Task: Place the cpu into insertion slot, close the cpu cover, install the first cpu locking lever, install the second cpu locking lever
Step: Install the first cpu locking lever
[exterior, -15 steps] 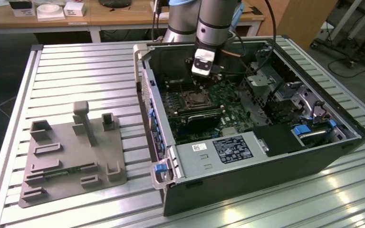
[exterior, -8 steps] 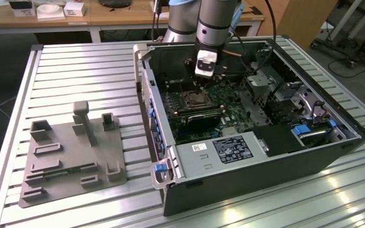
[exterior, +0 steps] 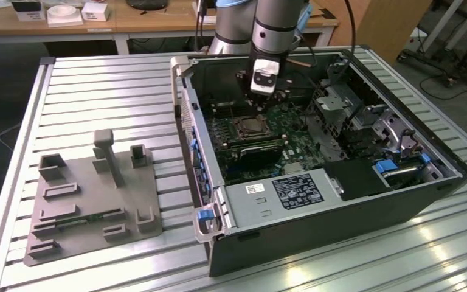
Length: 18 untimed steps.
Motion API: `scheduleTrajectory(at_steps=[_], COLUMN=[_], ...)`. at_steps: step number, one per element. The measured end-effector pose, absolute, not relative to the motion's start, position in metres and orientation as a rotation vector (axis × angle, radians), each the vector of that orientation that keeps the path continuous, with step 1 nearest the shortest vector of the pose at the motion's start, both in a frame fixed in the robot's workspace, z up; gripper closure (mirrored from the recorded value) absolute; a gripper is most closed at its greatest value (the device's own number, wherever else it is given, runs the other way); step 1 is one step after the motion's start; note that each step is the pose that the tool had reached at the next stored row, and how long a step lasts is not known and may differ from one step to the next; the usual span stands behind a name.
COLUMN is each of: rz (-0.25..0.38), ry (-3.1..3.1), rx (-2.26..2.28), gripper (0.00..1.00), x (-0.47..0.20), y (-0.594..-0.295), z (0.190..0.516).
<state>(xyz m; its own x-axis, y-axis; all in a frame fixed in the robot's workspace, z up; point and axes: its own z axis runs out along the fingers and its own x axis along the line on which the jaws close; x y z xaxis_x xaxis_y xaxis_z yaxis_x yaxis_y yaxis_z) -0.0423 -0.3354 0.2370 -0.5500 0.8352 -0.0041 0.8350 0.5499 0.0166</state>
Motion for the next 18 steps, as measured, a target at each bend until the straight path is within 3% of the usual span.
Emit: scheduleTrajectory(at_steps=[18], rz=[0.035], ry=[2.869], rx=[1.233], gripper=[0.90], x=[-0.0422], y=[-0.3353], z=[0.2408])
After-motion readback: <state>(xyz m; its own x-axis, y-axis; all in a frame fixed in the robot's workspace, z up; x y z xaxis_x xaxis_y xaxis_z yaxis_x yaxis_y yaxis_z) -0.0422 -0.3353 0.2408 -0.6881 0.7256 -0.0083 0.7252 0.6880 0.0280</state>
